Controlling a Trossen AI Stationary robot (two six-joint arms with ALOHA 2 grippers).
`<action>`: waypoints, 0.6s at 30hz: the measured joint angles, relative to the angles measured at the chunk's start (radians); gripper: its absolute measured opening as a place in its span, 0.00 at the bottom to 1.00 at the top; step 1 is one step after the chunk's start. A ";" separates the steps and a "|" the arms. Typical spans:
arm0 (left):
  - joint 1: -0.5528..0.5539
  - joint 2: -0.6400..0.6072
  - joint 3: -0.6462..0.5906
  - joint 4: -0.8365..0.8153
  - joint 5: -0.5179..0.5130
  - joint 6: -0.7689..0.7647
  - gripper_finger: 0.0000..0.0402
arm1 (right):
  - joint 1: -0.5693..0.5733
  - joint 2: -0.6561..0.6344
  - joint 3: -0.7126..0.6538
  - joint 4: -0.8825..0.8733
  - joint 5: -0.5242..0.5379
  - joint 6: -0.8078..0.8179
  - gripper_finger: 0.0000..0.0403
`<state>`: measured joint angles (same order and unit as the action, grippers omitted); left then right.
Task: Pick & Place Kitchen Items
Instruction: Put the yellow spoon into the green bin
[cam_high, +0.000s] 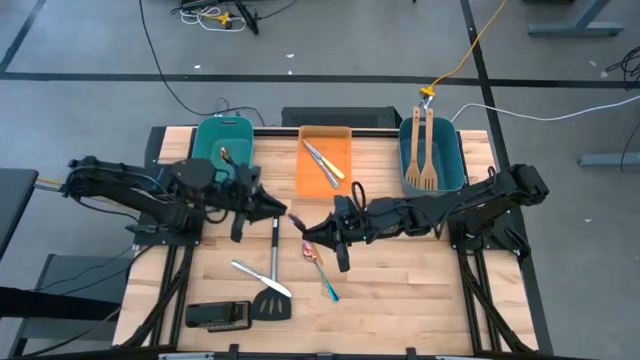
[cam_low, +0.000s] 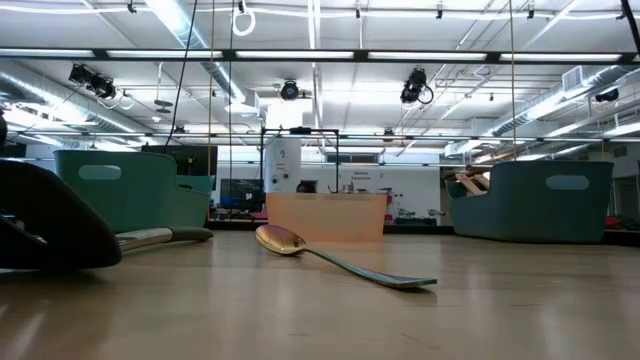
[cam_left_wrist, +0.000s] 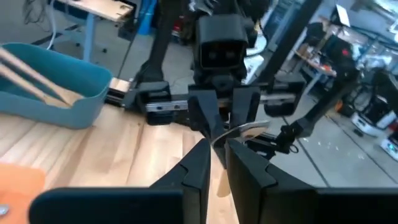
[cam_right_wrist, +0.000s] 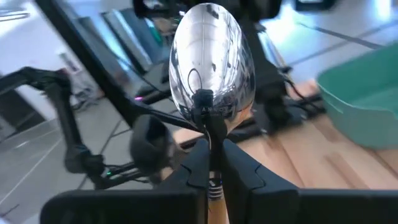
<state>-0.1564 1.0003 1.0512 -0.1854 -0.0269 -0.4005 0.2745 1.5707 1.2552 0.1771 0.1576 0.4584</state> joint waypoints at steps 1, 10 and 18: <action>-0.008 0.013 0.000 0.016 0.000 0.015 0.14 | 0.000 0.000 0.000 0.013 -0.015 -0.012 0.06; -0.057 0.093 0.000 0.138 0.020 0.116 0.14 | 0.000 0.000 0.000 0.059 -0.073 -0.060 0.06; -0.095 0.115 0.000 0.212 0.088 0.218 0.14 | -0.005 -0.003 0.000 0.099 -0.157 -0.086 0.06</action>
<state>-0.2512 1.1152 1.0512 0.0268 0.0608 -0.1825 0.2699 1.5681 1.2552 0.2760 0.0005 0.3725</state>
